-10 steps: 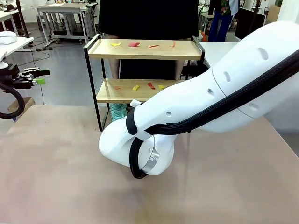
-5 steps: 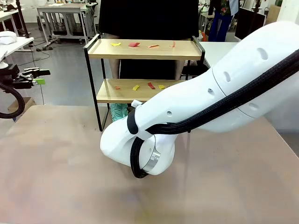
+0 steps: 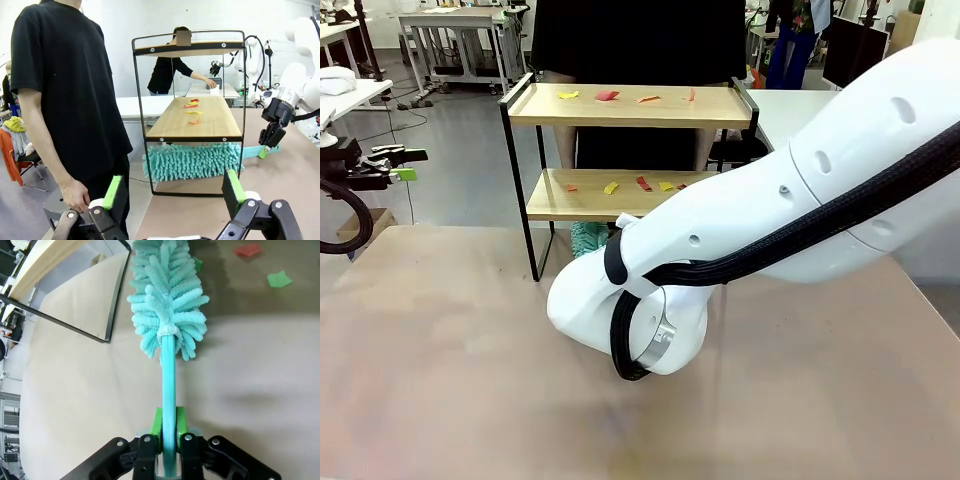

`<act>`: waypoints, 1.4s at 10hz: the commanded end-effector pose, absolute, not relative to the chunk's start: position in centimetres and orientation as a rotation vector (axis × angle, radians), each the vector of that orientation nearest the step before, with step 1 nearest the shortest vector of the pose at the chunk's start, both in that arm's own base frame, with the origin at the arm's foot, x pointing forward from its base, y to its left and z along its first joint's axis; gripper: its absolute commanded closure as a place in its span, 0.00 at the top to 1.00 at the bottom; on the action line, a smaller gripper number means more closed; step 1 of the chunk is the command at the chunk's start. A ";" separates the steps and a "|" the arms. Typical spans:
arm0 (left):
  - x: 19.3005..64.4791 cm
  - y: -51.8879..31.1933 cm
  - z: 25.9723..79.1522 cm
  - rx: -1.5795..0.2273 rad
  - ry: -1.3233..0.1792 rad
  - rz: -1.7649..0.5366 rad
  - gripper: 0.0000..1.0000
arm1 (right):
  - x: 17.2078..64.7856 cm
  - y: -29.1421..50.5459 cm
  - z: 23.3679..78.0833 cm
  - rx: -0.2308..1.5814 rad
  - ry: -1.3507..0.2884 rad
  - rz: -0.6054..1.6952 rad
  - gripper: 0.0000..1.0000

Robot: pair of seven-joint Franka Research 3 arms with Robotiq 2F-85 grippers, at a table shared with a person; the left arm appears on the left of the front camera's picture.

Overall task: Clean the shelf.
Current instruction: Clean the specific section of the Shelf indicated by the human with the Duster.

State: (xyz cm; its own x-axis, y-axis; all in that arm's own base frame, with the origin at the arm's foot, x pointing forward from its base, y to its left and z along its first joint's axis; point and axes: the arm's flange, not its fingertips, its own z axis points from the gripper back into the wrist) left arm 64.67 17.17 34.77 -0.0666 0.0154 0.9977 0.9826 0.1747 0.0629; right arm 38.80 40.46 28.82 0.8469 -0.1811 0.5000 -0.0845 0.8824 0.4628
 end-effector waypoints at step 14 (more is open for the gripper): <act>64.5 17.1 35.0 -1.055 -1.356 -1.129 1.00 | 38.7 30.4 34.9 0.152 -0.556 -0.201 0.13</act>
